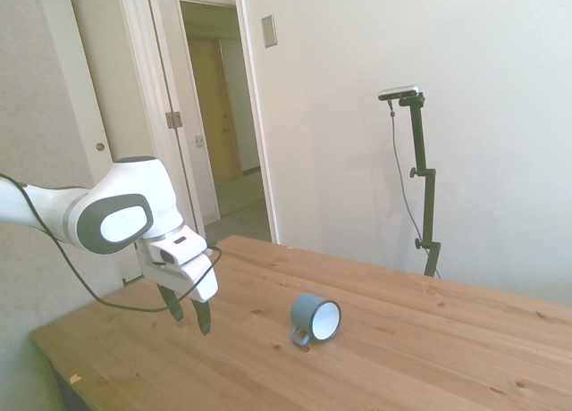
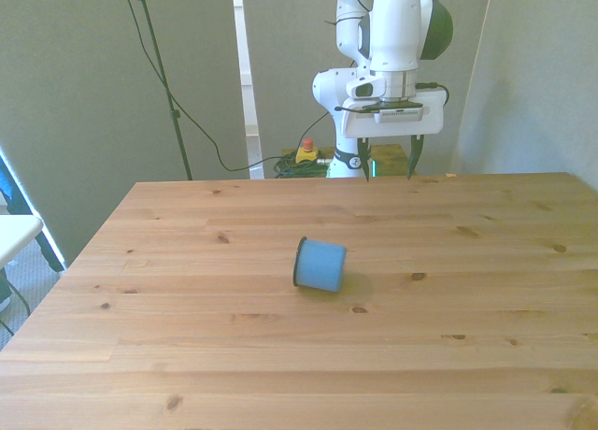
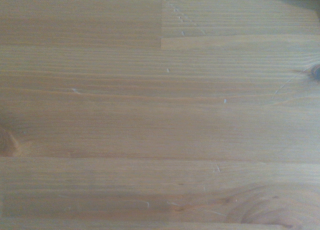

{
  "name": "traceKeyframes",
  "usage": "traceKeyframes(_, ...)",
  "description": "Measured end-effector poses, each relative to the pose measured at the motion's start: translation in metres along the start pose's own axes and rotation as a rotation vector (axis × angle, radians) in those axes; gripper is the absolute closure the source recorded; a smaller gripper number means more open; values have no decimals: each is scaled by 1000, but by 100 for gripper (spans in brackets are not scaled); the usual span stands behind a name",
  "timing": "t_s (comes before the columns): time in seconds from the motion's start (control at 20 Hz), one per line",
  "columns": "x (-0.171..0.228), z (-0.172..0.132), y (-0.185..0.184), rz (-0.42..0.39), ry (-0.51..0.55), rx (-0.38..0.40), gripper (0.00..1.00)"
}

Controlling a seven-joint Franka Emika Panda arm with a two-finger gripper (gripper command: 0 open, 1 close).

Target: Flip the mug upright

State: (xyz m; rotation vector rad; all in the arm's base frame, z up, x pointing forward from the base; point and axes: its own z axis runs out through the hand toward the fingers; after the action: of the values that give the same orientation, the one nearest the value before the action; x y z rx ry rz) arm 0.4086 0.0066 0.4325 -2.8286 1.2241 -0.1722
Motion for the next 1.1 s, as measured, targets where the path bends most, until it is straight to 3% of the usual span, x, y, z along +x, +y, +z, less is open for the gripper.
traceKeyframes(0.25, 21, -2, 8, 42, -2, 16, 0)
traceKeyframes(0.75, 203, -27, 53, 174, 39, 151, 0)
traceKeyframes(0.9, 238, -23, 54, 180, -5, 178, 0)
traceKeyframes(1.1, 250, -18, 57, 179, -40, 214, 0)
